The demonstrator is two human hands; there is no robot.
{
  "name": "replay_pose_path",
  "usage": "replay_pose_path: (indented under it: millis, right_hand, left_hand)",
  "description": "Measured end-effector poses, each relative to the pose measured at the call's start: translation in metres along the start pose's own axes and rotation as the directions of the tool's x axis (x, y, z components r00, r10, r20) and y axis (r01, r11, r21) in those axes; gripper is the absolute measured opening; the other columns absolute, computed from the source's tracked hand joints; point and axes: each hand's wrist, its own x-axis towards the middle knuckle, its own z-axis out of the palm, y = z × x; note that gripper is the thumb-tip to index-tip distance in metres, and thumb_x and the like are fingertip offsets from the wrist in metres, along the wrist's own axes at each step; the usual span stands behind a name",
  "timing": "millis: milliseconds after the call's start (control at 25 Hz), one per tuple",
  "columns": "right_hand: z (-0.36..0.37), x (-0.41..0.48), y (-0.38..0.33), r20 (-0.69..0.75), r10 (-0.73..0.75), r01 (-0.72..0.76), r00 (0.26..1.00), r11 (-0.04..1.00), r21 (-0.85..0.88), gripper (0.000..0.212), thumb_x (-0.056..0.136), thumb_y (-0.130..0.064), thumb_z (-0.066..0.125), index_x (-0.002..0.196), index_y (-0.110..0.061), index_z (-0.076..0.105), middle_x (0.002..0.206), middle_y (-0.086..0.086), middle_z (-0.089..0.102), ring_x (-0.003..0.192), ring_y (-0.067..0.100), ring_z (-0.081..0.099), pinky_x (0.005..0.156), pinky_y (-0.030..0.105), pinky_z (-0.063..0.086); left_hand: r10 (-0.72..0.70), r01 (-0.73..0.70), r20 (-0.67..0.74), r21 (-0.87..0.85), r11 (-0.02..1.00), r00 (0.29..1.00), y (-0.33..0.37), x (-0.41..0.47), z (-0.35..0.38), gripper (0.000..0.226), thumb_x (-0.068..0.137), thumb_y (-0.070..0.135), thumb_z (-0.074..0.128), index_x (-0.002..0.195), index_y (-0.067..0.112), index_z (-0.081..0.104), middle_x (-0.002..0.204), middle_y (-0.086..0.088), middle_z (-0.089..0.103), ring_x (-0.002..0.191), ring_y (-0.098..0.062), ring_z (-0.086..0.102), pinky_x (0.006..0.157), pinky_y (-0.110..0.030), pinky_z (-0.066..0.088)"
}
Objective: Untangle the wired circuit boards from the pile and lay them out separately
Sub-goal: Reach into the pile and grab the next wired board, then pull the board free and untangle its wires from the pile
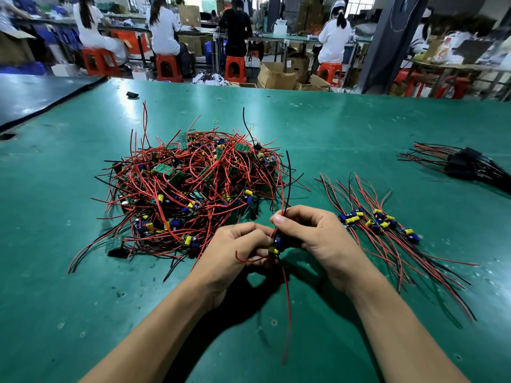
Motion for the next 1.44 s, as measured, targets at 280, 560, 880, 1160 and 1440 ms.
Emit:
replay_pose_path:
  millis: [280, 560, 880, 1160, 1440]
  right_hand:
    - [-0.001, -0.001, 0.0, -0.003, 0.005, -0.005, 1.0, 0.999, -0.033, 0.02, 0.07, -0.034, 0.08, 0.08, -0.017, 0.079, 0.074, 0.005, 0.07, 0.067, 0.012, 0.061, 0.065, 0.021, 0.05]
    - [0.007, -0.001, 0.005, 0.0, 0.01, -0.009, 1.0, 0.919, -0.393, 0.027, 0.095, -0.034, 0.067, 0.086, -0.01, 0.076, 0.078, -0.002, 0.07, 0.073, 0.006, 0.06, 0.074, 0.03, 0.046]
    - [0.017, -0.001, 0.002, -0.042, -0.013, -0.008, 0.999, 0.885, -0.466, 0.033, 0.102, -0.026, 0.056, 0.081, -0.008, 0.075, 0.086, 0.007, 0.073, 0.088, 0.021, 0.068, 0.086, 0.037, 0.051]
    - [0.008, 0.003, -0.002, -0.201, 0.139, -0.15, 0.97, 0.988, -0.04, 0.029, 0.095, -0.039, 0.064, 0.082, -0.02, 0.081, 0.065, -0.002, 0.065, 0.058, 0.014, 0.055, 0.058, 0.027, 0.043]
    - [-0.005, 0.009, -0.008, -0.339, 0.15, -0.06, 0.929, 0.963, 0.262, 0.038, 0.098, -0.032, 0.059, 0.069, -0.019, 0.079, 0.083, -0.005, 0.075, 0.051, 0.003, 0.048, 0.053, 0.02, 0.033]
  left_hand:
    - [0.072, -0.073, 0.013, 0.087, 0.994, 0.997, -0.003, 0.0, -0.003, 0.01, 0.088, 0.004, 0.067, 0.086, -0.005, 0.072, 0.073, -0.012, 0.07, 0.058, -0.015, 0.059, 0.055, -0.021, 0.051]
    - [0.122, -0.117, -0.033, 0.122, 0.986, 0.992, -0.006, -0.002, -0.001, 0.015, 0.09, 0.005, 0.065, 0.084, 0.007, 0.079, 0.077, -0.02, 0.073, 0.067, -0.019, 0.065, 0.059, -0.021, 0.054]
    - [0.118, -0.11, -0.018, 0.246, 0.963, 0.993, -0.002, -0.001, 0.0, 0.012, 0.089, 0.011, 0.069, 0.089, 0.016, 0.08, 0.085, -0.004, 0.078, 0.074, -0.012, 0.069, 0.065, -0.024, 0.054]
    - [0.079, -0.068, -0.062, 0.156, 0.985, 0.995, -0.005, 0.0, 0.006, 0.01, 0.086, 0.004, 0.07, 0.078, 0.001, 0.076, 0.073, -0.012, 0.073, 0.066, -0.021, 0.064, 0.066, -0.033, 0.054]
    - [0.072, -0.065, -0.021, 0.228, 0.971, 0.997, -0.004, 0.004, 0.003, 0.006, 0.084, 0.008, 0.074, 0.081, 0.004, 0.077, 0.073, -0.012, 0.073, 0.065, -0.017, 0.063, 0.062, -0.026, 0.05]
